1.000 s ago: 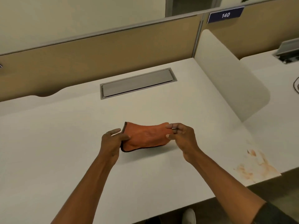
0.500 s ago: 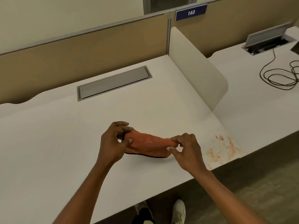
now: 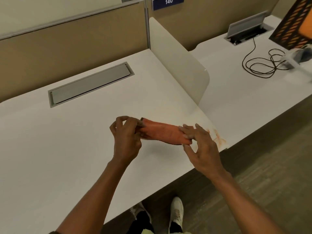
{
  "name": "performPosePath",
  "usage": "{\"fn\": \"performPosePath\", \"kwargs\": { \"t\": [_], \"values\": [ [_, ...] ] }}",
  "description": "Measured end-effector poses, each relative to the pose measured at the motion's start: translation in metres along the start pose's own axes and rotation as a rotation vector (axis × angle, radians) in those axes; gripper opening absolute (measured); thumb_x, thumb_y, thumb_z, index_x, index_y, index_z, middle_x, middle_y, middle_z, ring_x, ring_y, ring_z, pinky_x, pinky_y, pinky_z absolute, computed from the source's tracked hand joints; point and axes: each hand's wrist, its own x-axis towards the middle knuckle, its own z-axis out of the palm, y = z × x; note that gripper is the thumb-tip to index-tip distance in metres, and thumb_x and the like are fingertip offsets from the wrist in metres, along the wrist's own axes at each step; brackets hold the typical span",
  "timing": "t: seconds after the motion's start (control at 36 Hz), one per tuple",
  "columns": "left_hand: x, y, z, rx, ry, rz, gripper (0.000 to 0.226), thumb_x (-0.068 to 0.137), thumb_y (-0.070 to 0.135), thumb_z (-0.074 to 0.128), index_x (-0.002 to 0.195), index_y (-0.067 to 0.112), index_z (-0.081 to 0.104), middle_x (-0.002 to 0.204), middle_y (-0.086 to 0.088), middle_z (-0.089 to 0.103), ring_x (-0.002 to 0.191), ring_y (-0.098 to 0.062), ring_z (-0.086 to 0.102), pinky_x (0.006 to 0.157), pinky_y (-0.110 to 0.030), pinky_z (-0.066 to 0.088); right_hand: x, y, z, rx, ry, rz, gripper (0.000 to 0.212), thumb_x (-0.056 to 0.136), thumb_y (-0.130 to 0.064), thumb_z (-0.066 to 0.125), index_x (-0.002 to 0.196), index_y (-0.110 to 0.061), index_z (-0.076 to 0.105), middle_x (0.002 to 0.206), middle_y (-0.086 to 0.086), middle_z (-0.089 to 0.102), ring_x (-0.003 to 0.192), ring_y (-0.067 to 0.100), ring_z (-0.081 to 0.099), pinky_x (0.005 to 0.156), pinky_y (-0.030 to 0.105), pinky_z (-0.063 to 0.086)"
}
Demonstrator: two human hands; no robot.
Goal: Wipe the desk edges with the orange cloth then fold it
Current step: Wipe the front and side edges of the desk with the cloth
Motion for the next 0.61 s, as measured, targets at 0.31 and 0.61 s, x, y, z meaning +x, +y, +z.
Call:
{"fn": "performPosePath", "kwargs": {
  "t": [0.31, 0.61],
  "values": [
    [-0.065, -0.039, 0.054, 0.182, -0.312, -0.004, 0.052, 0.074, -0.021, 0.077, 0.105, 0.021, 0.08, 0.13, -0.004, 0.074, 0.147, -0.042, 0.052, 0.118, -0.054, 0.035, -0.076, 0.036, 0.055, -0.505, -0.515, -0.466, 0.053, 0.082, -0.032, 0.077, 0.128, -0.008, 0.068, 0.147, 0.011, 0.064, 0.141, 0.023, 0.056, 0.127, 0.041, 0.026],
    [-0.116, -0.052, 0.054, 0.061, -0.157, -0.197, 0.05, 0.098, -0.013, 0.06, 0.143, 0.008, 0.064, 0.162, -0.013, 0.053, 0.157, -0.038, 0.04, 0.124, -0.06, 0.04, -0.052, 0.027, 0.072, -0.382, -0.481, -0.479, 0.061, 0.106, -0.054, 0.047, 0.158, -0.022, 0.041, 0.17, 0.006, 0.036, 0.158, 0.023, 0.03, 0.128, 0.043, 0.029]
  ]
}}
